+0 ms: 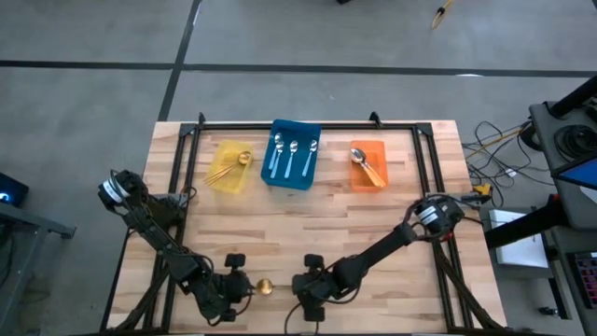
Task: Sort silverware by color (type)
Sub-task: Put the gold spoon into the yellow bin
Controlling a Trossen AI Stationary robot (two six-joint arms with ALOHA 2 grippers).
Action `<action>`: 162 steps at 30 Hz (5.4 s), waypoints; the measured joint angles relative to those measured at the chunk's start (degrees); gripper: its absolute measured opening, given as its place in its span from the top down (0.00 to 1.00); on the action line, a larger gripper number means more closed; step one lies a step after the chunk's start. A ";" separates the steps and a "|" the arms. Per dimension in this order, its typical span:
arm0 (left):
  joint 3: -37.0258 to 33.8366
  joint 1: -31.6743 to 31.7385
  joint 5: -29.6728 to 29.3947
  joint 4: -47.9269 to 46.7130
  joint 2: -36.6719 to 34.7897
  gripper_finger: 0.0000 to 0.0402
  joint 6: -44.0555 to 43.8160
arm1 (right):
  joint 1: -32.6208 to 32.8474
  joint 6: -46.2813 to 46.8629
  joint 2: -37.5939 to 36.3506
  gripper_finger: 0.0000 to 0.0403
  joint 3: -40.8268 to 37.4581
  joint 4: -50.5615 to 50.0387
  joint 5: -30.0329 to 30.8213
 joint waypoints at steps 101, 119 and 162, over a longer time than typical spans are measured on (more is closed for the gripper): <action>1.33 6.95 -23.00 -14.12 -5.57 0.89 -16.08 | -7.90 -29.57 -7.13 0.92 -4.55 -7.29 13.88; 3.10 8.94 -15.21 -13.28 -7.02 0.89 -10.81 | -6.81 -17.84 -8.60 0.92 -5.26 -14.67 13.89; 4.85 2.52 0.89 -6.49 3.73 0.89 -17.84 | -5.61 -25.76 -6.31 0.92 -16.87 33.96 -1.67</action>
